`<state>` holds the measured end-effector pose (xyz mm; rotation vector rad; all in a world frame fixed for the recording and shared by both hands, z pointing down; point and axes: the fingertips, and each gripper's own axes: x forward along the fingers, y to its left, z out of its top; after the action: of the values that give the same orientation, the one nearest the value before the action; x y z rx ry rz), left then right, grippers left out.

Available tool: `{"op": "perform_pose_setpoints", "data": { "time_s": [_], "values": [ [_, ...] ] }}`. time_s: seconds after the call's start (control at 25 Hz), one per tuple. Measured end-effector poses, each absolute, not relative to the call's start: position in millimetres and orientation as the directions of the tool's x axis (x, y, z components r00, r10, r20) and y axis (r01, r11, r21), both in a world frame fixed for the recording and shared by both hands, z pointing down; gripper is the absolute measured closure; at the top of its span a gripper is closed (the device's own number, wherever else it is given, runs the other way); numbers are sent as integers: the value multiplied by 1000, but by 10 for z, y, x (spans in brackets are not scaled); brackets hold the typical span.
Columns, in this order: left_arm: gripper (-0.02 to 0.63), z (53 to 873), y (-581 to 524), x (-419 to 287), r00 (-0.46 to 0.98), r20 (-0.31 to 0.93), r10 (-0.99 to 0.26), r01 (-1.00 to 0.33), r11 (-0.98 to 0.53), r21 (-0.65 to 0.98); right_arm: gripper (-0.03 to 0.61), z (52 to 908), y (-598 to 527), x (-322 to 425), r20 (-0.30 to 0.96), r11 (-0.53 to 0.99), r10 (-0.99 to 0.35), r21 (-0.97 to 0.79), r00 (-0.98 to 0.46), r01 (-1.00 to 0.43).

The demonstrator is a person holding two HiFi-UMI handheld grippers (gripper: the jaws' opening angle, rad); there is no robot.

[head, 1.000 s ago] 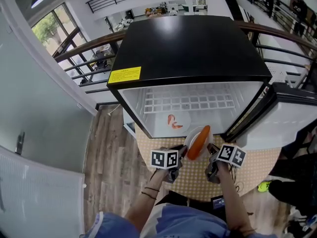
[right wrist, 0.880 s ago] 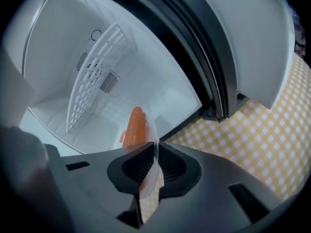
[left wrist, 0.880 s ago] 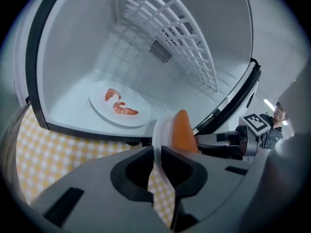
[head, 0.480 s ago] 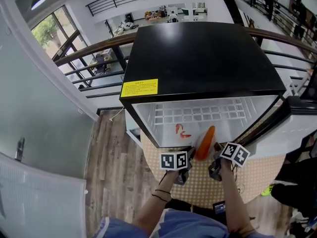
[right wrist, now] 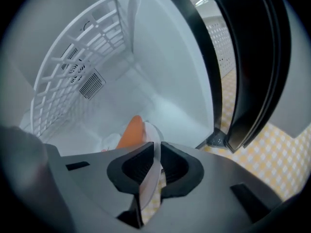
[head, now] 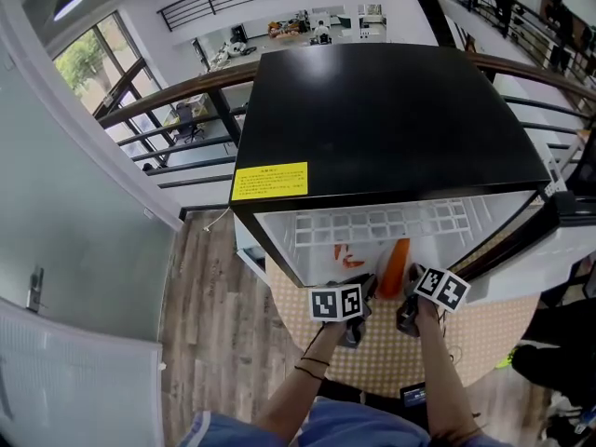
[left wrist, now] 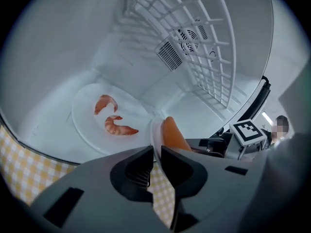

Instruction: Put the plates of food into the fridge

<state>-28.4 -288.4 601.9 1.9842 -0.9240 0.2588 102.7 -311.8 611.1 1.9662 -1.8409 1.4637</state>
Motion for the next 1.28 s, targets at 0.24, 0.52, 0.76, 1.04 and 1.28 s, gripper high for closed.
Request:
{"op": "perform_pose_setpoints", "data": {
  "time_s": [0.24, 0.52, 0.76, 1.04, 1.28],
  "values": [
    [558, 5991, -2995, -227, 709, 479, -517, -672, -291, 681, 537, 6077, -3317, 1068, 662, -251, -739, -440, -122, -862],
    [557, 6009, -3112, -155, 692, 532, -489, -712, -341, 613, 535, 6066, -3525, 1099, 664, -232, -743, -373, -84, -899],
    [557, 6044, -3258, -126, 678, 550, -488, -727, -335, 600, 534, 6056, -3720, 1099, 651, -184, -757, -307, -66, -934],
    [548, 6075, -3372, -75, 647, 594, -479, -760, -340, 554, 530, 5929, -3777, 1080, 648, -111, -761, -189, -39, -976],
    [545, 6044, -3337, -74, 662, 564, -494, -748, -376, 548, 529, 5799, -3852, 976, 563, 10, -820, -165, -102, -986]
  ]
}}
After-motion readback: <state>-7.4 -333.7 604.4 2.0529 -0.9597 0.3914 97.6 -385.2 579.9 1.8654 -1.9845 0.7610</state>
